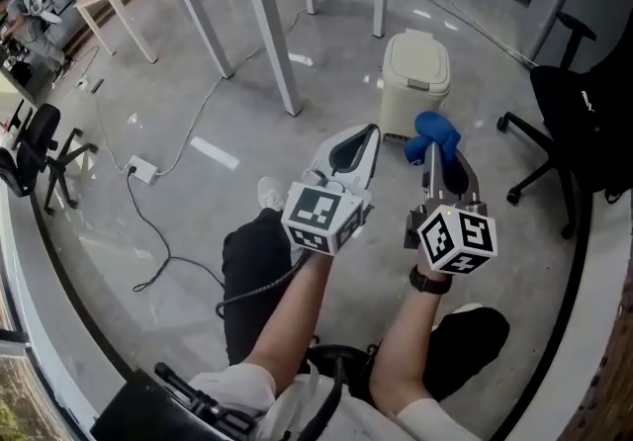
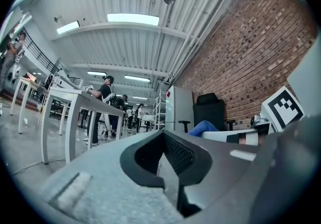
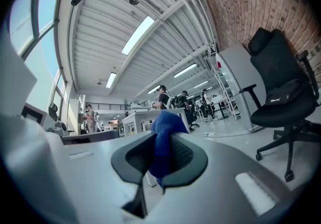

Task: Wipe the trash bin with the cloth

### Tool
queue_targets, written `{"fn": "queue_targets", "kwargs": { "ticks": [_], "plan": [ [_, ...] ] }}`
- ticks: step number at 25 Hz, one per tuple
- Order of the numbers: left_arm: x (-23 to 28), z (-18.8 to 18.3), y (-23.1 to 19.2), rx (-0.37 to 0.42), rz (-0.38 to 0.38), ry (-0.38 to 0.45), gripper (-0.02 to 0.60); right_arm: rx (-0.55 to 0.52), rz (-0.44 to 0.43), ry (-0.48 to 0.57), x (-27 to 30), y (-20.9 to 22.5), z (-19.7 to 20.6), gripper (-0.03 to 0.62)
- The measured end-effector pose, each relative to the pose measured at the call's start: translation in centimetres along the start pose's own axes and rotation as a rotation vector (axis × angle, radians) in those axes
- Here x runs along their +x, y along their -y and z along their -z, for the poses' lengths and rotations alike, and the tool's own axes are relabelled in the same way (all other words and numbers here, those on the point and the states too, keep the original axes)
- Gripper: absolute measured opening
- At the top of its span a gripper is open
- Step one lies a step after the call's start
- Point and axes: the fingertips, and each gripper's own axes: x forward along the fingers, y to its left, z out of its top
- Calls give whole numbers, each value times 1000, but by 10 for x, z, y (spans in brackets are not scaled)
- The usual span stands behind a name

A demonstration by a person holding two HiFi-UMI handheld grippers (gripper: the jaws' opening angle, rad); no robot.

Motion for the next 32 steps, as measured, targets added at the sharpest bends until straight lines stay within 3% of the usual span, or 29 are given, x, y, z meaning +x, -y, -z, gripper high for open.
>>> {"fn": "queue_targets", "kwargs": {
  "ticks": [5,21,26,32],
  "plan": [
    [44,8,-32,-57,-5,-31,0,1,-15,-62,48,3,16,38],
    [179,-19,-96,-58,86,44,0,-32,9,2,186,49,-32,38],
    [204,0,-121,-75,60,29,-2,-11,-21,-54,220,64,-15,38],
    [245,50,-178,-74,63,-24,-2,60,31,-110,281,80,28,38]
  ]
}}
